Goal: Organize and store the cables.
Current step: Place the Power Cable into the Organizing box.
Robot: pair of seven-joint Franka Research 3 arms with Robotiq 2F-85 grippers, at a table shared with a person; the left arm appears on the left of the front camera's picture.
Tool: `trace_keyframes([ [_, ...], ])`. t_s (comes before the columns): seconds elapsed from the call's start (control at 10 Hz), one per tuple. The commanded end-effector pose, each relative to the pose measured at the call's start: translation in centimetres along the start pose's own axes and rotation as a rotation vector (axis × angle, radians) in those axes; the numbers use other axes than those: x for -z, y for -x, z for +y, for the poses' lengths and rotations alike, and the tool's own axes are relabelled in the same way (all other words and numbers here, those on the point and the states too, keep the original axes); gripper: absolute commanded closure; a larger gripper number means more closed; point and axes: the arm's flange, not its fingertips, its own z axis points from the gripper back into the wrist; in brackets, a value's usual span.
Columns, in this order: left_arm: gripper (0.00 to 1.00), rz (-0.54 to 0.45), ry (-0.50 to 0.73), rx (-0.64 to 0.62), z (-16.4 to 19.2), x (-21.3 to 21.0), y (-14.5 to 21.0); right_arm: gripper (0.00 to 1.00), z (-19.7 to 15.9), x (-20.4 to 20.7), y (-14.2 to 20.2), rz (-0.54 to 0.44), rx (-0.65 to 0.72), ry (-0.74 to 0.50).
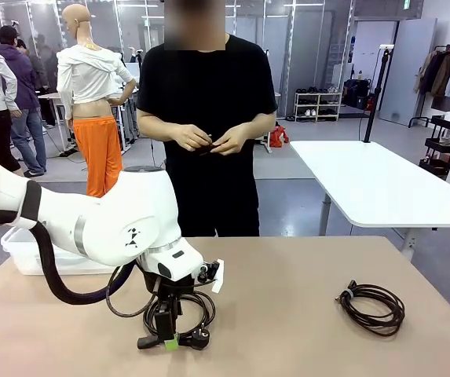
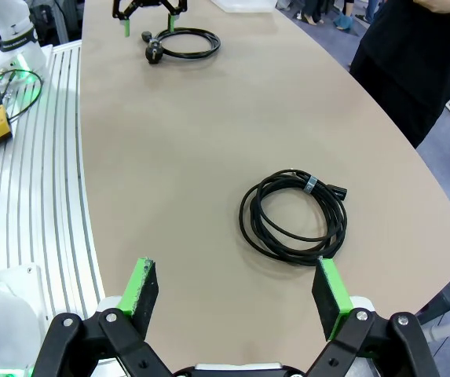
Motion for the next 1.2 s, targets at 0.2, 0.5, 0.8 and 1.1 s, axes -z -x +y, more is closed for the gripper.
trace_keyframes([
  [0.2, 0.00, -0.023, 0.033, -0.018, 1.5, 2.1, -0.7, 0.00, -0.1, -0.1, 0.0, -0.010, -0.018, 0.004],
  [0.5, 0.59, 0.002, 0.049, -0.039, 1.4, 3.0, -0.3, 0.00, -0.1, -0.1, 0.0, -0.010, -0.018, 0.004],
  [0.8, 1.00, 0.011, 0.059, -0.045, 1.2, 3.8, 0.1, 0.00, -0.1, -0.1, 0.0, -0.010, -0.018, 0.004],
  [1.1, 1.00, 0.014, 0.051, -0.039, 1.0, 3.2, 0.4, 0.00, -0.1, -0.1, 0.0, -0.010, -0.018, 0.004],
])
